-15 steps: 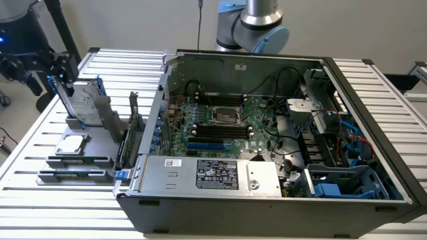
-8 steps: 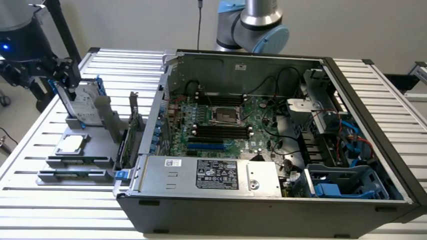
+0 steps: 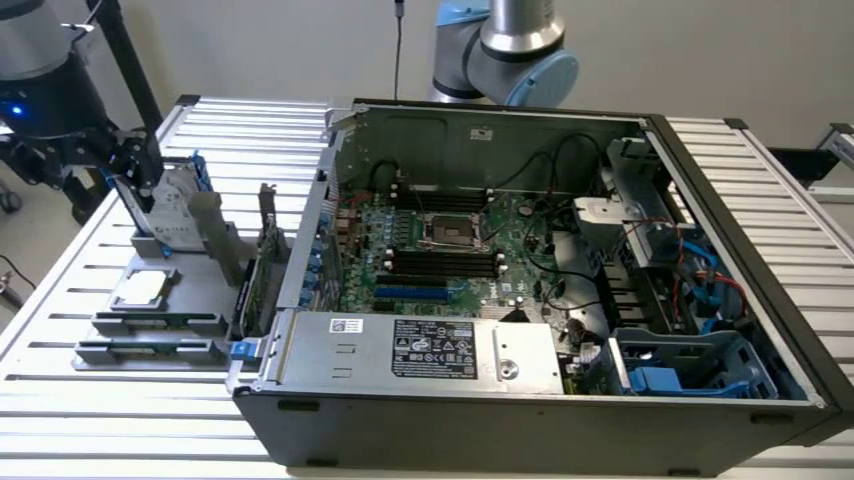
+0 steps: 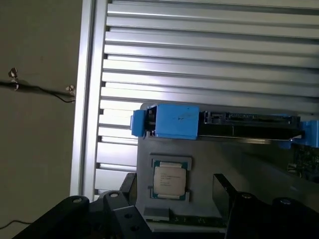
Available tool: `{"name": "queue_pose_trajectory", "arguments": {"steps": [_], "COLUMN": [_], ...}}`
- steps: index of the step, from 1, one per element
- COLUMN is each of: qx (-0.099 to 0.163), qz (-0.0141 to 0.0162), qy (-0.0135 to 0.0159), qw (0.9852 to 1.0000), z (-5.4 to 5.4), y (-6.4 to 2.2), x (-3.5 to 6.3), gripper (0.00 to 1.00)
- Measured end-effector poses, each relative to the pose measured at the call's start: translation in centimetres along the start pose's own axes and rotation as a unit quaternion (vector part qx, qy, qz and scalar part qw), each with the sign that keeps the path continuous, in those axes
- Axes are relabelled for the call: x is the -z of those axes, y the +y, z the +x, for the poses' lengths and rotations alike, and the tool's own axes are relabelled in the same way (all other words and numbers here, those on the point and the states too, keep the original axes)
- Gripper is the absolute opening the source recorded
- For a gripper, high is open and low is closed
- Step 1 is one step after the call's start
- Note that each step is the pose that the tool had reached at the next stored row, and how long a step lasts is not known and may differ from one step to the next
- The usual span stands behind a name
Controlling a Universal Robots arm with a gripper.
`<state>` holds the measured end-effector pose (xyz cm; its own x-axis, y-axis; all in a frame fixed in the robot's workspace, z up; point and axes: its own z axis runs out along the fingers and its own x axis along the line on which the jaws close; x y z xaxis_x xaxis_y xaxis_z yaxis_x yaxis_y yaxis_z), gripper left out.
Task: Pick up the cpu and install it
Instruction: 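Pick up the cpu and move it towards the insertion slot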
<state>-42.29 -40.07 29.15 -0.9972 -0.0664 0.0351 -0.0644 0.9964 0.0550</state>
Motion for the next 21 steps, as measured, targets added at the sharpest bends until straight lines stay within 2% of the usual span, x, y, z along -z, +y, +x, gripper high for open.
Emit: {"name": "queue_pose_trajectory", "arguments": {"steps": [7,15,21], "qx": [0.0,0.001,0.001], "qz": [0.0002,0.0006,0.0008], "qy": [-0.0024,-0.0112,-0.0118], "qw": [1.0,0.9999,0.9999], "z": [0.2,0.4,0.3], "y": [-1.14,-2.13,-2.35], "x": [-0.57,-1.4,-2.45], "gripper": [0.71,0.71,0.71]}}
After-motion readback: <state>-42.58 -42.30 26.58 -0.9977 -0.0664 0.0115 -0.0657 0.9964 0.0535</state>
